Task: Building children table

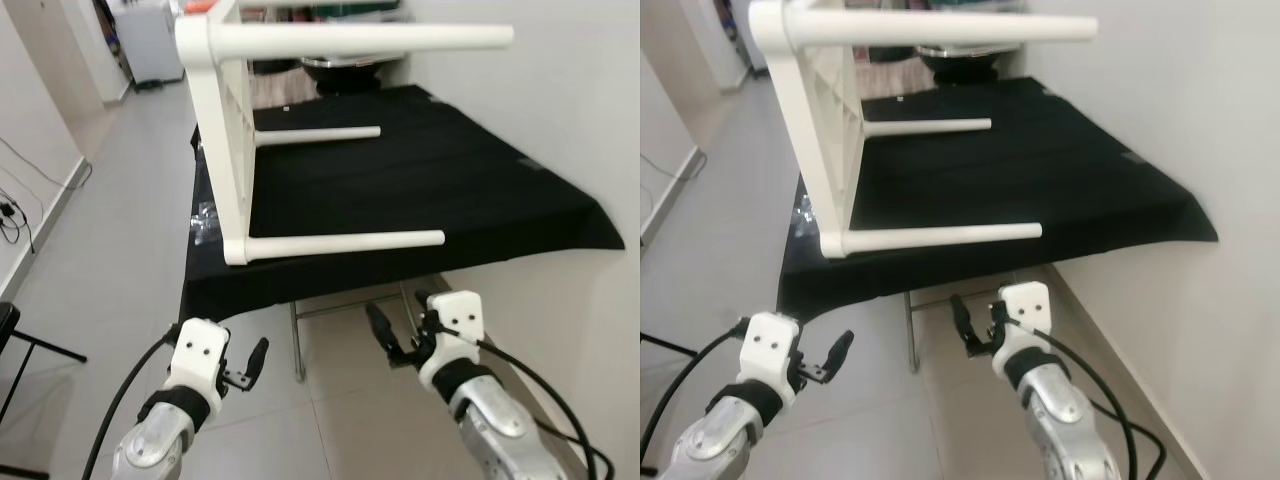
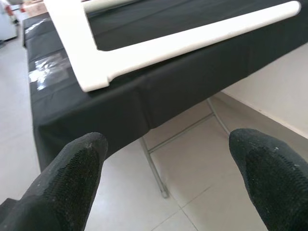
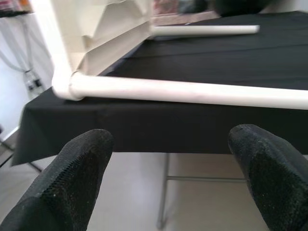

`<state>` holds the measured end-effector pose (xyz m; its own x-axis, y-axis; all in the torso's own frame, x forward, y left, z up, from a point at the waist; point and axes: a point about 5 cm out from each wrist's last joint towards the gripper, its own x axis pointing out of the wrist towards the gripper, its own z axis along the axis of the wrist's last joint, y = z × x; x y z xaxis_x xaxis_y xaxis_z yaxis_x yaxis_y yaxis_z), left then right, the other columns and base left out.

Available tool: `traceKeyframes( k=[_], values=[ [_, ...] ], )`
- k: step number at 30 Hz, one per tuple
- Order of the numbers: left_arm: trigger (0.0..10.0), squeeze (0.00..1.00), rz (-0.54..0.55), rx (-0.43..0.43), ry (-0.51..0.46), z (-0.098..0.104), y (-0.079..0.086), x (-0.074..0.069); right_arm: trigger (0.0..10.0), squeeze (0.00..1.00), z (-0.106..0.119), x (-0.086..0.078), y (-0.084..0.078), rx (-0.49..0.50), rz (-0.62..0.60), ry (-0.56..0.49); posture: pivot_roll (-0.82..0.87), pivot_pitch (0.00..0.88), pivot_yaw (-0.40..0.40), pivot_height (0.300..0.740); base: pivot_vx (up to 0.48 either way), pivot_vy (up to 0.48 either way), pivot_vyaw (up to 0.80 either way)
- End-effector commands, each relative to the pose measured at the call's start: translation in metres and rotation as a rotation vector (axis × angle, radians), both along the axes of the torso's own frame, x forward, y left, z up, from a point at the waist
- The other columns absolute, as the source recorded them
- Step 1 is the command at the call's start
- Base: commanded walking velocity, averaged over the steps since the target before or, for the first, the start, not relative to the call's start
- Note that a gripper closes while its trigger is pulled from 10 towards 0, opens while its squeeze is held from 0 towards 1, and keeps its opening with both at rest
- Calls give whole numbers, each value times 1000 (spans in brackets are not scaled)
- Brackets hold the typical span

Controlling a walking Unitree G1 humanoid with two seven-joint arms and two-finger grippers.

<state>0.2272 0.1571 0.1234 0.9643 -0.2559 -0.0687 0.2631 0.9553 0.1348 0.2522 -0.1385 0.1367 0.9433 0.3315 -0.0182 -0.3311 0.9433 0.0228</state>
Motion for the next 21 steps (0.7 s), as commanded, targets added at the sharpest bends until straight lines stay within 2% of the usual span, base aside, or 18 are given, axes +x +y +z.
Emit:
traceKeyframes(
  k=[1, 6, 12, 15, 19, 21],
  values=[
    [10000, 0, 24, 4, 13, -3, 3, -1, 10000, 0, 0, 0, 5, 17, 28, -3, -55, 41, 15, 740, 0, 0, 0],
    [10000, 0, 38, -10, 1, -2, 4, 1, 10000, 0, -1, -2, 11, -15, 103, -13, -54, 38, 14, 740, 111, 0, 630],
    [10000, 0, 42, -6, -13, 1, 4, 1, 10000, 0, 1, 0, 10, 31, 112, -18, -53, 38, 10, 740, 375, 0, 529],
    [10000, 0, 35, -5, -23, 2, 3, 2, 10000, 0, 0, 0, 11, -21, 109, -16, -53, 42, 11, 740, 412, 0, 800],
    [10000, 0, 23, -7, -32, 5, 1, 3, 10000, 0, 2, 0, 11, 34, 126, -32, -55, 40, 10, 740, 424, 0, 800],
    [10000, 0, 5, -8, -38, 7, -1, 5, 10000, 0, 0, 3, 10, 21, 122, -6, -56, 41, 9, 740, 428, 0, 0]
  ],
)
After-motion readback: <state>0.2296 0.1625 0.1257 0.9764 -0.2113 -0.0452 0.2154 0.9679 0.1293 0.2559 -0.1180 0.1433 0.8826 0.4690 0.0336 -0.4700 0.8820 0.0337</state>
